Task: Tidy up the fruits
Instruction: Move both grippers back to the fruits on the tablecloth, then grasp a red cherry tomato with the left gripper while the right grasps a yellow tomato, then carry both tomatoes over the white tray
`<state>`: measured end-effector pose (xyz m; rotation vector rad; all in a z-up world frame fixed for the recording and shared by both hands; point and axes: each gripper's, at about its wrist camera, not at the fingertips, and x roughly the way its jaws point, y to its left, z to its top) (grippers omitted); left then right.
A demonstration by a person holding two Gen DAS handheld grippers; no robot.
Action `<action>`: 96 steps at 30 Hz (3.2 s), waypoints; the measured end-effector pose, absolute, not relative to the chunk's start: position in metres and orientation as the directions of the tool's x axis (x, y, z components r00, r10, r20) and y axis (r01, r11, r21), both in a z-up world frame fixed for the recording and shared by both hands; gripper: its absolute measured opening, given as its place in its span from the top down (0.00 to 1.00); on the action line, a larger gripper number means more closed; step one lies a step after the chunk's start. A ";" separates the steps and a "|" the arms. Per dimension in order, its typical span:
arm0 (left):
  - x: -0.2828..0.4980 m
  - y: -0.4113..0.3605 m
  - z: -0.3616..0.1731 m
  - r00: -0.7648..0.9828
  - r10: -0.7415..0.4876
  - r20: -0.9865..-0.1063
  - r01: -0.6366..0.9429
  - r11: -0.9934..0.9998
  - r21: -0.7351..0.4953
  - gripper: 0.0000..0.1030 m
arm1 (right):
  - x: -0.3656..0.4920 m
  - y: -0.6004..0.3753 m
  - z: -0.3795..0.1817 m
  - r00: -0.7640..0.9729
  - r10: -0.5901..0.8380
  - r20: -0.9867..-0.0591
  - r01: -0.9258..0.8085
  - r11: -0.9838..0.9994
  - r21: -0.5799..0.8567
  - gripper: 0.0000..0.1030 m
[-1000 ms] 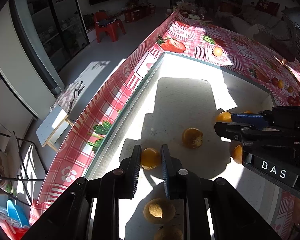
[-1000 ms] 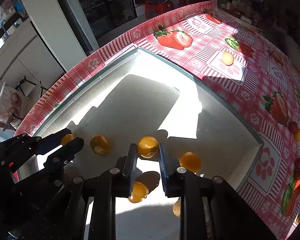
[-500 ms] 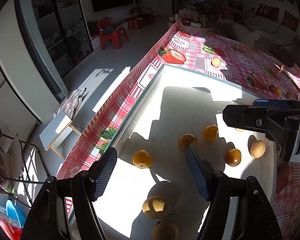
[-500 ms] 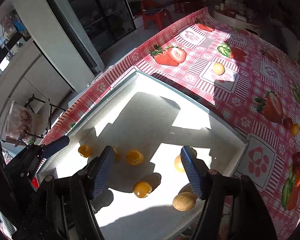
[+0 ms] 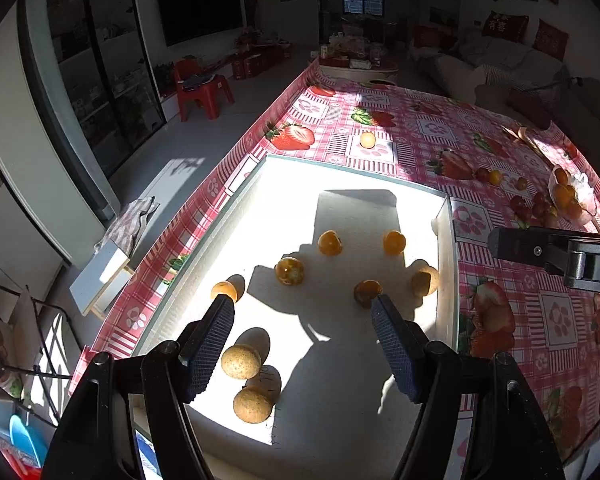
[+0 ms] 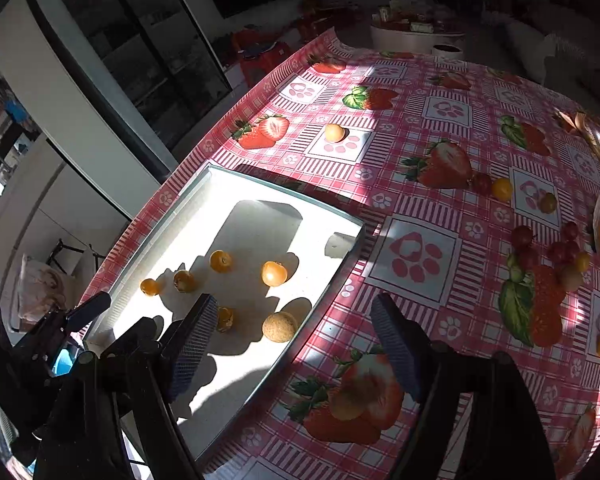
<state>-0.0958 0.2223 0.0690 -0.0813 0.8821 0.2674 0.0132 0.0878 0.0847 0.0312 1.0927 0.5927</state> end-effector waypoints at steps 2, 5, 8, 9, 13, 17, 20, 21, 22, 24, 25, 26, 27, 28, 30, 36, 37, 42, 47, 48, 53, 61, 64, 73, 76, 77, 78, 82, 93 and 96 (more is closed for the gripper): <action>-0.095 0.206 0.073 0.614 0.172 -0.770 -0.227 0.973 0.037 0.30 | 0.009 0.070 0.082 0.329 0.446 -0.832 -0.412 0.861 0.298 0.20; -0.092 0.180 0.077 0.627 0.136 -0.767 -0.170 0.985 0.036 0.30 | -0.003 0.038 0.076 0.347 0.406 -0.845 -0.375 0.886 0.272 0.20; -0.090 0.154 0.079 0.632 0.101 -0.769 -0.124 0.992 0.029 0.30 | -0.013 0.002 0.069 0.364 0.361 -0.858 -0.325 0.913 0.246 0.20; -0.088 0.146 0.079 0.630 0.088 -0.772 -0.109 0.994 0.025 0.30 | -0.016 -0.009 0.068 0.368 0.349 -0.862 -0.306 0.921 0.242 0.20; -0.078 0.115 0.074 0.618 0.039 -0.785 -0.055 0.998 0.006 0.30 | -0.026 -0.058 0.059 0.387 0.305 -0.870 -0.216 0.948 0.236 0.20; -0.061 0.083 0.067 0.601 -0.005 -0.799 -0.005 1.000 -0.010 0.30 | -0.033 -0.100 0.051 0.397 0.273 -0.876 -0.141 0.962 0.235 0.20; -0.045 0.063 0.061 0.593 -0.016 -0.805 0.019 1.000 -0.006 0.30 | -0.035 -0.122 0.045 0.402 0.252 -0.880 -0.110 0.968 0.226 0.20; -0.040 0.058 0.060 0.590 -0.018 -0.807 0.024 1.000 -0.004 0.30 | -0.033 -0.127 0.045 0.407 0.245 -0.880 -0.107 0.970 0.220 0.20; -0.033 0.053 0.059 0.586 -0.021 -0.810 0.030 1.000 -0.004 0.30 | -0.030 -0.131 0.045 0.414 0.238 -0.878 -0.104 0.971 0.215 0.20; -0.019 0.045 0.057 0.582 -0.032 -0.813 0.041 0.999 -0.010 0.30 | -0.023 -0.139 0.048 0.438 0.232 -0.868 -0.099 0.973 0.211 0.20; -0.011 0.042 0.056 0.581 -0.032 -0.814 0.041 0.999 -0.010 0.30 | -0.018 -0.141 0.050 0.450 0.230 -0.863 -0.096 0.973 0.209 0.20; -0.004 0.040 0.055 0.579 -0.033 -0.815 0.039 0.999 -0.013 0.30 | -0.012 -0.144 0.050 0.456 0.227 -0.860 -0.093 0.974 0.208 0.20; 0.004 0.038 0.053 0.575 -0.038 -0.817 0.038 0.999 -0.019 0.30 | -0.007 -0.145 0.050 0.460 0.227 -0.858 -0.089 0.974 0.210 0.21; 0.012 0.036 0.052 0.572 -0.041 -0.819 0.035 0.999 -0.025 0.30 | 0.000 -0.147 0.049 0.462 0.229 -0.857 -0.086 0.973 0.214 0.21; 0.027 0.032 0.048 0.568 -0.051 -0.822 0.033 0.999 -0.039 0.30 | 0.011 -0.148 0.047 0.466 0.227 -0.855 -0.085 0.974 0.212 0.21; 0.064 0.018 0.035 0.560 -0.054 -0.827 0.046 0.998 -0.034 0.30 | 0.035 -0.146 0.040 0.471 0.187 -0.862 -0.096 0.982 0.161 0.28; 0.070 0.017 0.032 0.556 -0.052 -0.829 0.043 0.999 -0.034 0.30 | 0.038 -0.145 0.039 0.472 0.179 -0.863 -0.096 0.984 0.151 0.28; 0.093 0.015 0.016 0.533 -0.046 -0.845 0.014 0.999 -0.046 0.30 | 0.050 -0.142 0.030 0.462 0.161 -0.872 -0.099 0.987 0.129 0.29; 0.104 0.011 0.008 0.540 -0.018 -0.841 -0.004 1.000 -0.024 0.32 | 0.051 -0.138 0.026 0.475 0.135 -0.869 -0.116 0.989 0.090 0.29; 0.105 0.009 0.009 0.544 -0.009 -0.839 -0.005 1.000 -0.014 0.39 | 0.052 -0.137 0.026 0.478 0.130 -0.869 -0.118 0.990 0.083 0.29; 0.108 0.006 0.011 0.550 -0.008 -0.835 -0.005 1.000 -0.013 0.61 | 0.052 -0.133 0.025 0.496 0.083 -0.864 -0.114 0.993 0.029 0.37; 0.095 0.009 0.012 0.556 -0.054 -0.829 0.018 0.998 -0.053 0.81 | 0.048 -0.124 0.027 0.497 0.109 -0.861 -0.162 0.986 0.031 0.80; 0.077 0.013 0.012 0.556 -0.080 -0.827 0.028 0.997 -0.077 0.81 | 0.044 -0.131 0.028 0.477 0.218 -0.852 -0.172 0.973 0.153 0.80; 0.002 0.013 0.014 0.551 -0.116 -0.826 0.063 0.993 -0.097 0.81 | 0.009 -0.140 0.028 0.435 0.315 -0.844 -0.134 0.949 0.285 0.80; -0.026 0.017 0.014 0.548 -0.129 -0.826 0.056 0.991 -0.118 0.81 | -0.008 -0.142 0.029 0.427 0.322 -0.845 -0.127 0.947 0.296 0.80; -0.034 0.018 0.014 0.547 -0.131 -0.827 0.050 0.991 -0.124 0.81 | -0.014 -0.141 0.029 0.425 0.323 -0.846 -0.128 0.946 0.298 0.80; -0.041 0.020 0.014 0.546 -0.132 -0.827 0.043 0.991 -0.130 0.81 | -0.019 -0.141 0.029 0.421 0.324 -0.847 -0.128 0.946 0.298 0.80; -0.069 0.026 0.014 0.551 -0.130 -0.824 0.026 0.990 -0.139 0.81 | -0.041 -0.137 0.030 0.407 0.327 -0.853 -0.133 0.945 0.299 0.80; -0.121 0.045 0.017 0.570 -0.152 -0.808 -0.007 0.982 -0.190 0.81 | -0.078 -0.118 0.038 0.374 0.336 -0.864 -0.135 0.942 0.308 0.79; -0.132 0.056 0.023 0.586 -0.155 -0.795 -0.026 0.977 -0.210 0.81 | -0.081 -0.109 0.044 0.375 0.335 -0.864 -0.154 0.942 0.299 0.79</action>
